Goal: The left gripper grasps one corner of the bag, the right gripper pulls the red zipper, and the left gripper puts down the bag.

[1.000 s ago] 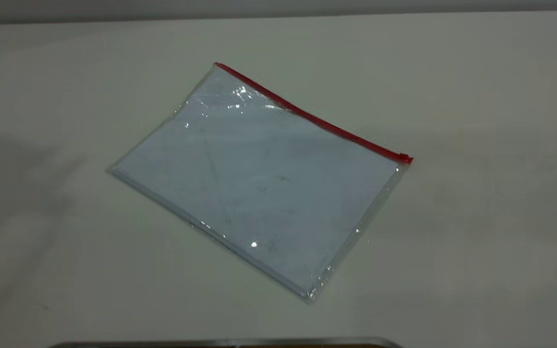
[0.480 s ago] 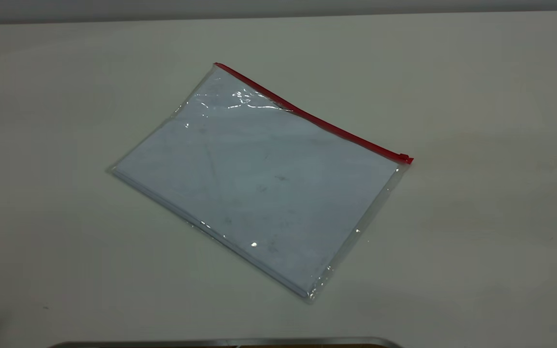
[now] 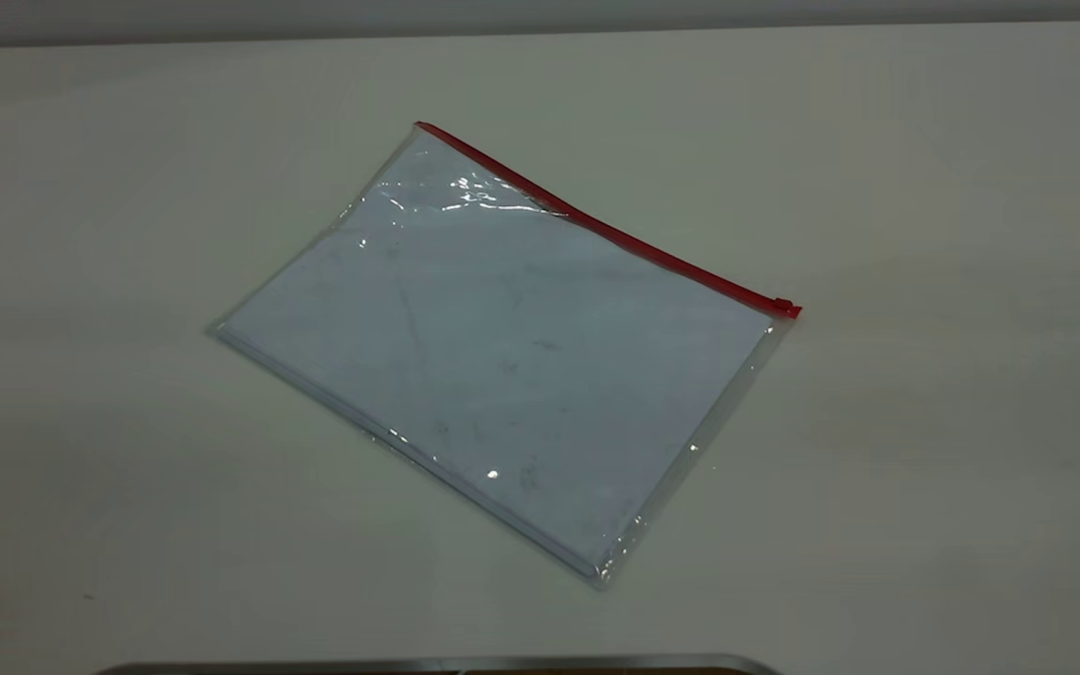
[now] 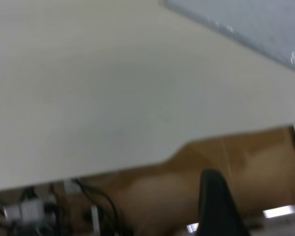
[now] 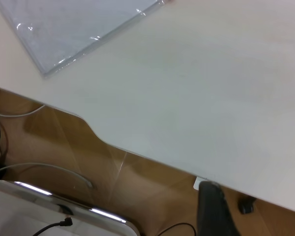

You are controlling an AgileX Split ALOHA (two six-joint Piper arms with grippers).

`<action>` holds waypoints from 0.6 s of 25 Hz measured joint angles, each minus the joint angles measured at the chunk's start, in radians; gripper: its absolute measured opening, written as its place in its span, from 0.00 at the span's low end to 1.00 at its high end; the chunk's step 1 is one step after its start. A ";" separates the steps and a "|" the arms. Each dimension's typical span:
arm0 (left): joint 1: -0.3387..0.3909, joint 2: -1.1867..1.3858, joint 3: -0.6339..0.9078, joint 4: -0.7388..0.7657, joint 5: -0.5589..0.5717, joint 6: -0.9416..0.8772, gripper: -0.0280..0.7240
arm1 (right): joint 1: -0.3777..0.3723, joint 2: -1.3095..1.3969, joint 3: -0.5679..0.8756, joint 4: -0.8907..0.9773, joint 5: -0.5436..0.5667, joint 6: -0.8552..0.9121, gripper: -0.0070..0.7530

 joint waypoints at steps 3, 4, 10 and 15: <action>0.000 -0.082 0.002 0.037 -0.008 -0.038 0.67 | 0.000 0.000 0.000 0.000 0.000 0.000 0.62; 0.000 -0.099 0.002 0.053 -0.008 -0.053 0.67 | 0.000 0.000 0.000 0.000 0.000 0.000 0.62; 0.000 -0.164 0.002 0.078 -0.010 -0.097 0.67 | 0.000 0.000 0.000 0.003 0.000 0.000 0.62; 0.000 -0.169 0.002 0.079 -0.010 -0.099 0.67 | 0.000 0.000 0.000 0.006 0.000 0.001 0.62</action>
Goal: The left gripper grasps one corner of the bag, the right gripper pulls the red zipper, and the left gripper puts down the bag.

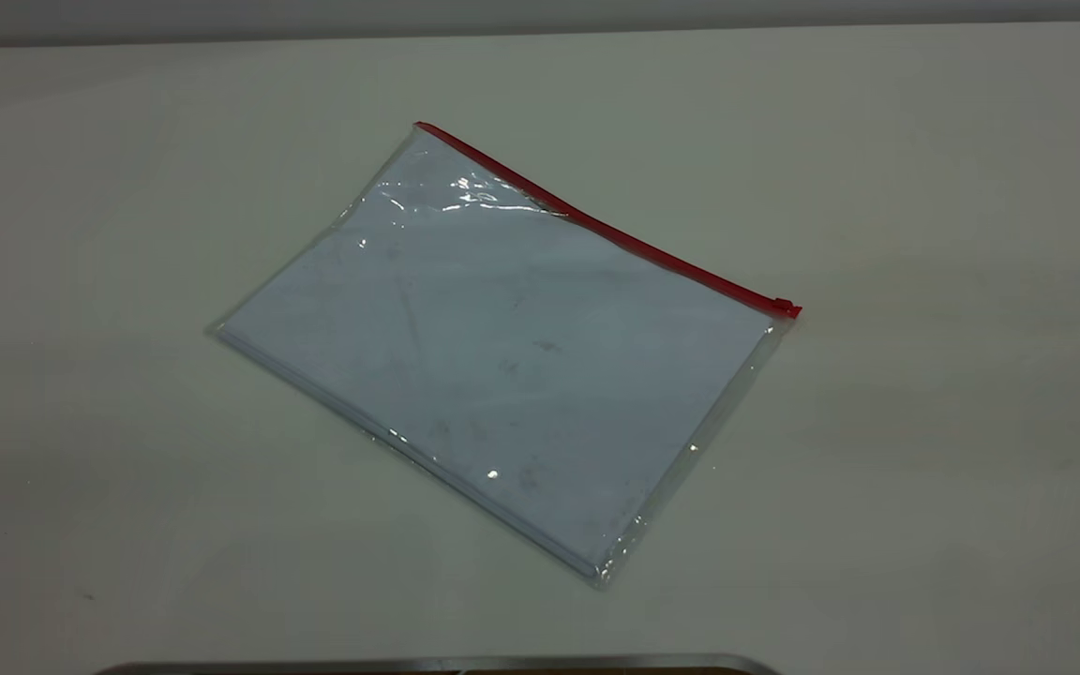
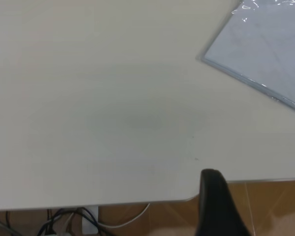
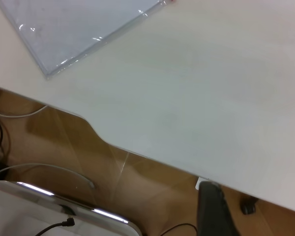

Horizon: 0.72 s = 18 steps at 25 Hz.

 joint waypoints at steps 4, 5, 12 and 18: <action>0.000 0.000 0.000 0.000 0.000 0.000 0.67 | 0.000 0.000 0.000 0.001 0.000 0.000 0.62; 0.000 0.000 0.000 0.000 0.000 0.000 0.67 | 0.000 0.000 0.000 0.001 0.000 0.000 0.62; 0.000 0.000 0.000 0.000 0.000 0.000 0.67 | -0.003 -0.099 0.000 0.001 0.000 0.000 0.62; 0.000 -0.043 0.000 0.000 0.000 -0.001 0.67 | -0.004 -0.348 0.000 0.001 0.003 0.000 0.62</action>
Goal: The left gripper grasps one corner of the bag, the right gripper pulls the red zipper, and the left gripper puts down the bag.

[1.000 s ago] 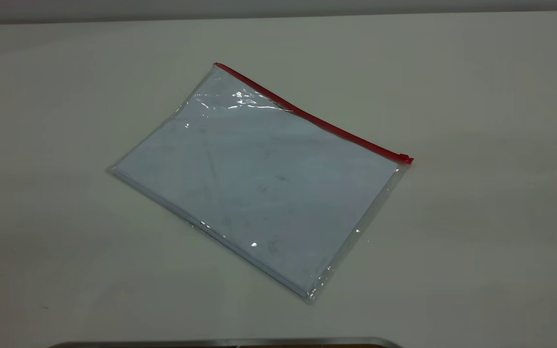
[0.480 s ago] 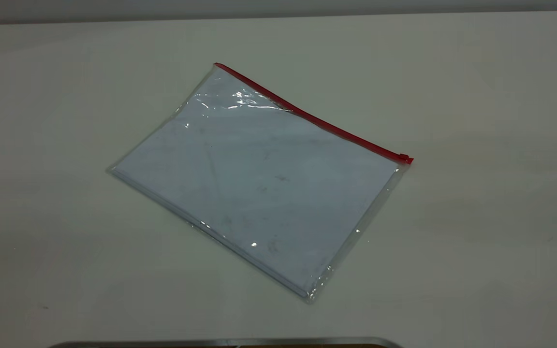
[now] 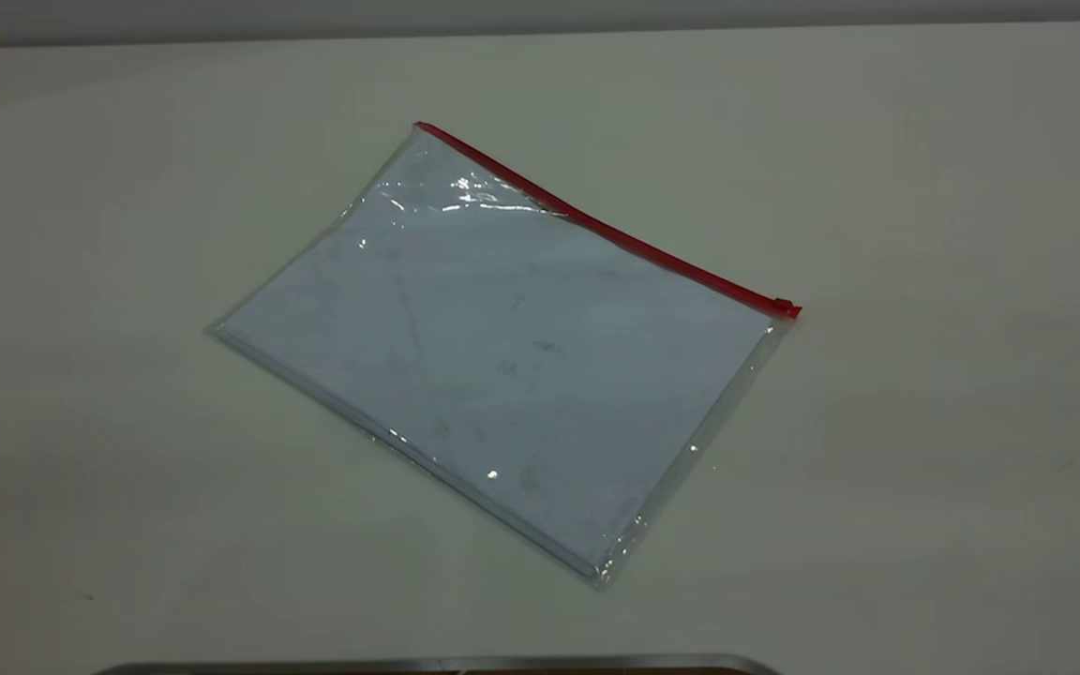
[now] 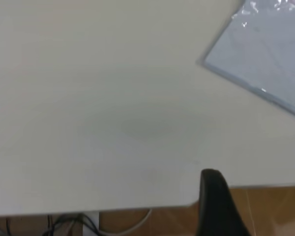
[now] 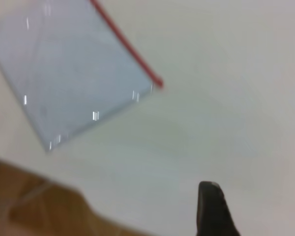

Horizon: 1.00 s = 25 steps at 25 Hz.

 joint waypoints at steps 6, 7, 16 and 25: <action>0.000 -0.019 0.001 0.000 0.001 -0.003 0.67 | 0.000 -0.041 0.000 0.007 0.012 0.000 0.62; 0.000 -0.019 0.002 0.000 0.001 -0.006 0.67 | 0.000 -0.041 0.000 0.008 0.012 0.000 0.62; 0.000 -0.019 0.002 0.000 0.001 -0.007 0.67 | -0.011 -0.041 0.000 0.015 0.012 0.000 0.62; 0.000 -0.019 0.002 0.000 0.001 -0.007 0.67 | -0.011 -0.041 0.000 0.016 0.012 0.000 0.62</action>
